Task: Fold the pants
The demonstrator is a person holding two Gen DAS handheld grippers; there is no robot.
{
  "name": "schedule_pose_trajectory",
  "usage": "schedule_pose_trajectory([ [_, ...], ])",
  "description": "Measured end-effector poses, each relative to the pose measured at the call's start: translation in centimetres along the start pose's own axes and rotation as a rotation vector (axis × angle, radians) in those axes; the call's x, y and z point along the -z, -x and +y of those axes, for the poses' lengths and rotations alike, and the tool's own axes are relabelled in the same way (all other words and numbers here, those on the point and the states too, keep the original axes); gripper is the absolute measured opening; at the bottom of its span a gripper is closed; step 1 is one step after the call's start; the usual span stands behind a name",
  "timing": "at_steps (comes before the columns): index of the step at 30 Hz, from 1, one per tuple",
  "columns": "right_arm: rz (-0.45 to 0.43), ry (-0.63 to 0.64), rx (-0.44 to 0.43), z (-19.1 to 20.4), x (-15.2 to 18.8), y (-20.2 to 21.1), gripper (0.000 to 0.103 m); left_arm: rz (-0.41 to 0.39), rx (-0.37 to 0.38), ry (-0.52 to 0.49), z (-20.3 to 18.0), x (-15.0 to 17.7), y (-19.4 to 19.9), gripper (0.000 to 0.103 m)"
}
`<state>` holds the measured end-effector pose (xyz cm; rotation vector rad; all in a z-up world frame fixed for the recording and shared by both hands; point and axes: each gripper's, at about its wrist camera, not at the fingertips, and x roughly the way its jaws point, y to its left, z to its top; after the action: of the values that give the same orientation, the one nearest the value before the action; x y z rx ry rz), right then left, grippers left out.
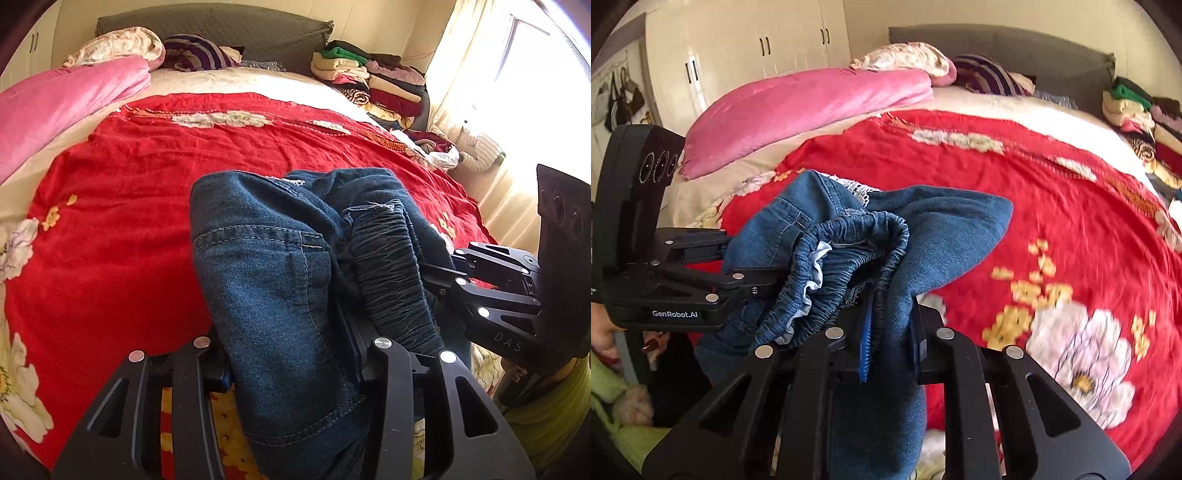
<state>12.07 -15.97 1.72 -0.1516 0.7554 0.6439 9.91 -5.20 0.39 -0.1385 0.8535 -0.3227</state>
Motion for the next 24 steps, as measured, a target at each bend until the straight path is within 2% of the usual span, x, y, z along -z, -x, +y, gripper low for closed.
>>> schedule_pose_trajectory([
  [10,-0.034,0.017,0.006,0.0,-3.3,-1.7,0.01,-0.028,-0.036,0.001,2.0,-3.3,-0.2,0.041],
  [24,-0.033,0.006,0.018,-0.4,-5.0,-3.0,0.01,-0.043,-0.031,0.017,3.0,-4.6,-0.8,0.041],
])
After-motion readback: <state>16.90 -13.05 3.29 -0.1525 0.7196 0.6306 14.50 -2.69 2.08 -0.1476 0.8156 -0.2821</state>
